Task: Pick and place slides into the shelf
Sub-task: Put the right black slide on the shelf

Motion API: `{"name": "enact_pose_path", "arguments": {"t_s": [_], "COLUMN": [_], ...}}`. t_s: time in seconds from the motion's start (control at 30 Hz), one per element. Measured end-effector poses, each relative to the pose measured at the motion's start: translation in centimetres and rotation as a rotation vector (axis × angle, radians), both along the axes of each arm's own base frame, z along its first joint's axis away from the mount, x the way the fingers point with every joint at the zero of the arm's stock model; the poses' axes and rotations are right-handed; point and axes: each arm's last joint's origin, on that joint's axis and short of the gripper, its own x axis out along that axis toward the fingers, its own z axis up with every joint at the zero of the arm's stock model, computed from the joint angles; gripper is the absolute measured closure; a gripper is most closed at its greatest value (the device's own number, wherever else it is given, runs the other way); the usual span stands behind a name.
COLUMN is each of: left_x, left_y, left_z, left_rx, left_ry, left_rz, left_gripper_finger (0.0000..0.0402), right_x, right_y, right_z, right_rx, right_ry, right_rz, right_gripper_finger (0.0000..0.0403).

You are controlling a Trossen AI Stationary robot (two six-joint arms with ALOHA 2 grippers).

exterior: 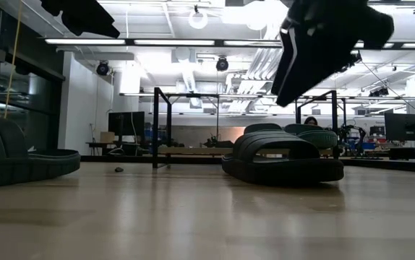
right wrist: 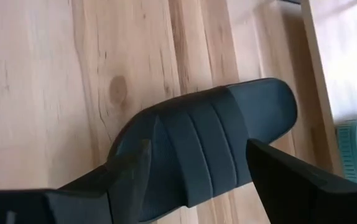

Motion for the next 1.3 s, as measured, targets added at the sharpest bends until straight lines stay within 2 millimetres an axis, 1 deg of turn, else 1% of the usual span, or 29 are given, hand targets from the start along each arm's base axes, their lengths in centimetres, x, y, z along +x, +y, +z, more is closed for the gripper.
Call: {"name": "enact_pose_path", "arguments": {"t_s": [0.3,0.63,0.77,0.93,1.2,1.3], "left_x": [0.0,0.0,0.0,0.0,0.0,0.0], "left_y": [0.0,0.0,0.0,0.0,0.0,0.0], "left_z": [0.0,0.0,0.0,0.0,0.0,0.0], "left_rx": [0.0,0.0,0.0,0.0,0.0,0.0], "left_ry": [0.0,0.0,0.001,0.0,0.0,0.0], "left_rz": [0.0,0.0,0.0,0.0,0.0,0.0], "left_gripper_finger": [0.0204,0.0204,0.0204,0.0204,0.0204,0.0204], "right_x": [0.1,-0.3,-0.4,-0.3,-0.2,-0.3], "right_y": [1.1,1.8,2.1,2.1,2.1,1.9], "right_z": [-2.2,-2.3,-3.3,-4.8,-6.2,-6.3], "right_rx": [-0.073,-0.172,-0.205,-0.235,-0.308,-0.341], "right_ry": [0.018,-0.037,-0.01,0.024,0.045,0.031], "right_rz": [0.001,0.003,0.005,-0.007,-0.006,-0.025], "right_gripper_finger": [0.0149,0.0149,0.0149,0.0149,0.0149,0.0149]}}
